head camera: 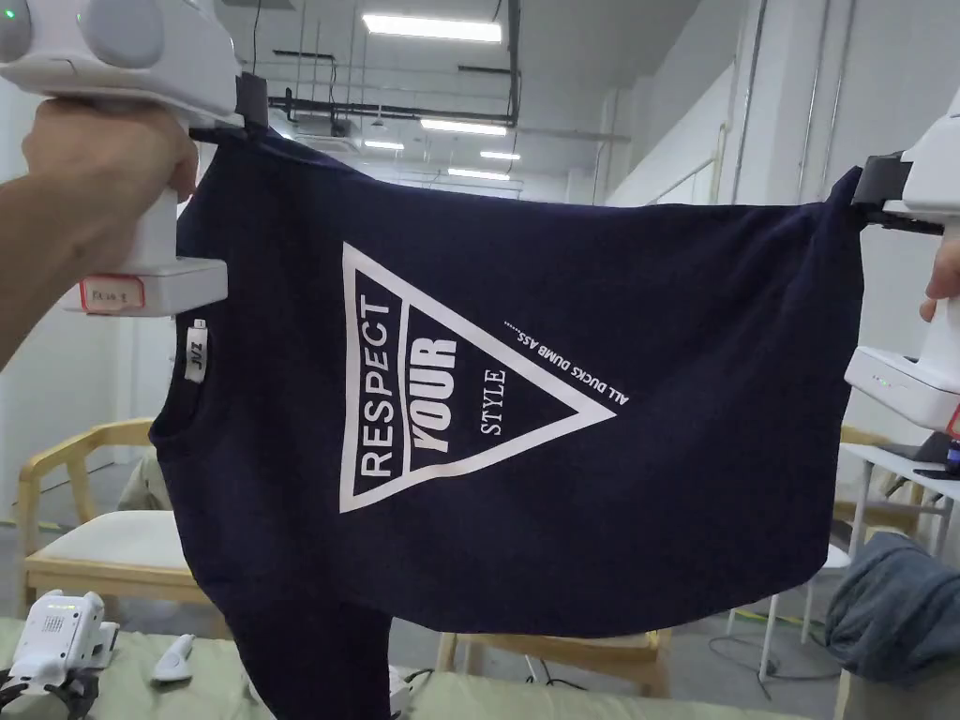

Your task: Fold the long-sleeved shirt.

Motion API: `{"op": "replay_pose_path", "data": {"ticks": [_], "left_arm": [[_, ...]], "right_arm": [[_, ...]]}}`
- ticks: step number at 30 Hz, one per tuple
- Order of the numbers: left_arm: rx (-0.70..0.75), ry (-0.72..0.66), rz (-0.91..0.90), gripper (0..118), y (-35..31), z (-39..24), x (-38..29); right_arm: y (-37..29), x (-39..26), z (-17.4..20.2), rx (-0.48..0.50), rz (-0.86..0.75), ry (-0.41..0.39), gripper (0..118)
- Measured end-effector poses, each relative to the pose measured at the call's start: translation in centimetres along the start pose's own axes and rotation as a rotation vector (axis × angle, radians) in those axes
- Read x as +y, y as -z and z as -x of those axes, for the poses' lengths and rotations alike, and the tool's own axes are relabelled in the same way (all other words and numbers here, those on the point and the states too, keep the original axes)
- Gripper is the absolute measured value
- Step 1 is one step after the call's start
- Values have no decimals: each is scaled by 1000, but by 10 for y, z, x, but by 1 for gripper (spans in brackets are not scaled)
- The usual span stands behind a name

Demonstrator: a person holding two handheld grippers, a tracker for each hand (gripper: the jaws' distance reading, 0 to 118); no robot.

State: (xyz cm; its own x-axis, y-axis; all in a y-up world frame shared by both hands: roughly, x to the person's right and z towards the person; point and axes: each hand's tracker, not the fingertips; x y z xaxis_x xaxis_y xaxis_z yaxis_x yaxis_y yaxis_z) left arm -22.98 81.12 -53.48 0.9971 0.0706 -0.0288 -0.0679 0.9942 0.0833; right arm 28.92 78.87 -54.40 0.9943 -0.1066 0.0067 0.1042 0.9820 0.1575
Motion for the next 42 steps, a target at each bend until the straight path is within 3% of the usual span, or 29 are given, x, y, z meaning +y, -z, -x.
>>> {"op": "replay_pose_path", "data": {"ticks": [9,17,22,24,30,32,34,36,39,42], "left_arm": [[-50,33,247,10,-6,9,-151],[-140,61,361,9,-97,29,-259],[-190,50,407,9,-174,39,-304],[-187,49,421,9,-209,43,-327],[-280,47,609,9,-320,51,-408],[-337,-9,690,9,-358,56,-437],[-339,-43,758,9,-390,63,-465],[-331,11,822,9,-415,65,-486],[-343,-12,953,9,-441,65,-510],[-350,82,1049,9,-456,52,-522]], "right_arm": [[-27,-147,-36,4,199,4,1],[-99,-252,-72,9,350,-13,1],[-185,-289,-85,52,389,-34,1],[-226,-305,-94,37,407,2,1],[-340,-376,-121,84,553,-50,1],[-380,-397,-129,61,575,-27,1],[-418,-419,-133,69,637,-89,1],[-448,-436,-130,112,724,-107,1],[-483,-467,-129,97,867,-77,1],[-502,-496,-123,89,1030,-72,1]]}}
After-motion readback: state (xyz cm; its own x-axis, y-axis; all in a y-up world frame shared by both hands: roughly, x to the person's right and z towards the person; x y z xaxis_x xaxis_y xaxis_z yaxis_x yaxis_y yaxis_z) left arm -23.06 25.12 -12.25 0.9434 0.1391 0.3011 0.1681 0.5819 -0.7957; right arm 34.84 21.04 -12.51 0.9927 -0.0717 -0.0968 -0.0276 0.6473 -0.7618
